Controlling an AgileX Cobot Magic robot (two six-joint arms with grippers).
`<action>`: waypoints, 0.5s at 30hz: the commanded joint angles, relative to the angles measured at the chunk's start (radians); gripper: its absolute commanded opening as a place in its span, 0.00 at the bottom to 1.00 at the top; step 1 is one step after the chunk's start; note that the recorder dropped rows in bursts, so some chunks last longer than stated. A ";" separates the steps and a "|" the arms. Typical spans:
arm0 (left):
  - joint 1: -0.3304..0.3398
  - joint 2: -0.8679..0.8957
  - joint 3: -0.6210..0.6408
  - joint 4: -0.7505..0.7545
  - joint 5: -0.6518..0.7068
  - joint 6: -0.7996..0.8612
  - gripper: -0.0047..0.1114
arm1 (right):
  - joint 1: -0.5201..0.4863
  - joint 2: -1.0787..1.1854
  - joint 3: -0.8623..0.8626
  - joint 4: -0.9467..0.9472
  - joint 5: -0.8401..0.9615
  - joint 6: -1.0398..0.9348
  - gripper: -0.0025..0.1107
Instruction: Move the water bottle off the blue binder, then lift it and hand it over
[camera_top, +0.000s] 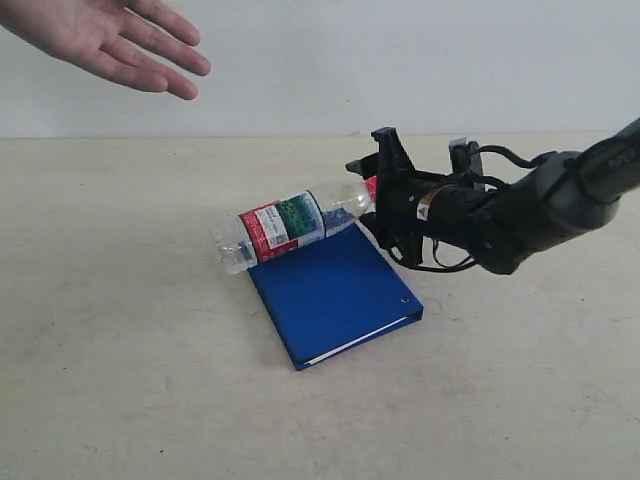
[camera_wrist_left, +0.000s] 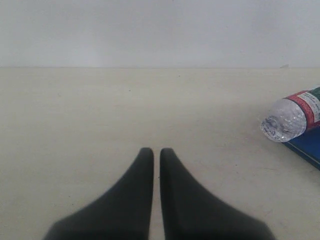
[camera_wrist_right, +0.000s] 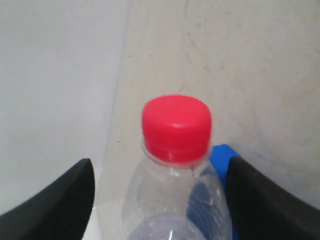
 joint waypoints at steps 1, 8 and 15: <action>-0.001 -0.002 0.004 0.000 -0.011 -0.009 0.08 | -0.005 0.083 -0.140 0.008 -0.008 -0.021 0.61; -0.001 -0.002 0.004 0.000 -0.011 -0.009 0.08 | -0.005 0.264 -0.368 0.016 0.026 0.040 0.43; -0.001 -0.002 0.004 0.000 -0.013 -0.009 0.08 | -0.005 0.378 -0.483 -0.191 -0.052 0.065 0.02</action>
